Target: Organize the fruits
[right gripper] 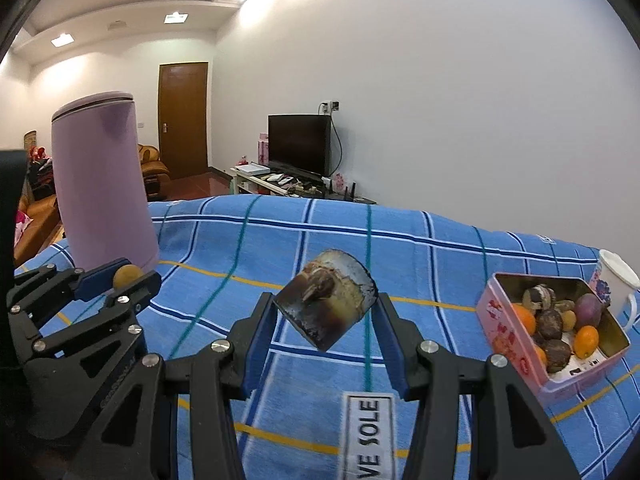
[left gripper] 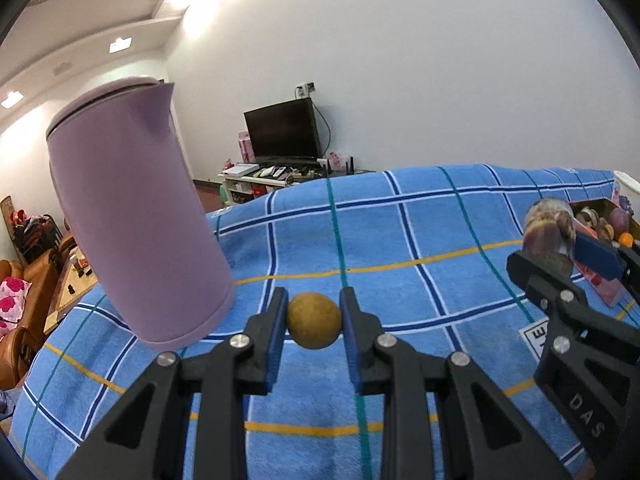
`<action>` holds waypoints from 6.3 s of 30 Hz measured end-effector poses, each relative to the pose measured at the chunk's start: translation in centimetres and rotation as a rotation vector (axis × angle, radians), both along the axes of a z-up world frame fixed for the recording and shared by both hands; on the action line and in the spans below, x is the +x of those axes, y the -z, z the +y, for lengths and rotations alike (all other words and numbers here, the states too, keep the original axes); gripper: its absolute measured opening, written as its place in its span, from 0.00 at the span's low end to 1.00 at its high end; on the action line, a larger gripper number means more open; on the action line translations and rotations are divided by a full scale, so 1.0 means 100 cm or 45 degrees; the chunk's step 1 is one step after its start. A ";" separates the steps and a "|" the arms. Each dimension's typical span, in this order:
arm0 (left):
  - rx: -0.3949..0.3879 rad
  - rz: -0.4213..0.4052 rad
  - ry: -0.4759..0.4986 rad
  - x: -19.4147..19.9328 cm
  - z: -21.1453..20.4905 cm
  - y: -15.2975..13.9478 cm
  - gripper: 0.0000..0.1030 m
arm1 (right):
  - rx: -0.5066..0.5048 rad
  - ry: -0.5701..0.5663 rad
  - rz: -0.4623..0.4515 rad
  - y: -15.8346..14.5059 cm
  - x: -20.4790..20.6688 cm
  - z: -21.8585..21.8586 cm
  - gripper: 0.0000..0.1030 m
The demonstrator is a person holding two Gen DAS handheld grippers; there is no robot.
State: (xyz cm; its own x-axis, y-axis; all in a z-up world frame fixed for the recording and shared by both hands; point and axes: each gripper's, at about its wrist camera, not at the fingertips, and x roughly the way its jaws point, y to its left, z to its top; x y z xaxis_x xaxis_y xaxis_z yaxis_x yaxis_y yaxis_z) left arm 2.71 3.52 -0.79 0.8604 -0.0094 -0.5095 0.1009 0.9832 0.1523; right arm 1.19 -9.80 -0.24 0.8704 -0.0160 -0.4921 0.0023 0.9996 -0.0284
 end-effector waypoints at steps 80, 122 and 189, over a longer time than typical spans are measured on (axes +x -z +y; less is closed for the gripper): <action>-0.239 0.071 0.433 -0.029 -0.278 -0.015 0.27 | -0.044 0.479 0.094 0.006 -0.047 -0.296 0.50; -0.293 0.242 0.369 0.022 -0.316 0.004 0.27 | -0.098 0.317 0.186 0.019 0.032 -0.305 0.50; -0.173 0.042 0.315 -0.003 -0.324 -0.012 1.00 | 0.213 0.247 -0.140 -0.008 -0.014 -0.334 0.68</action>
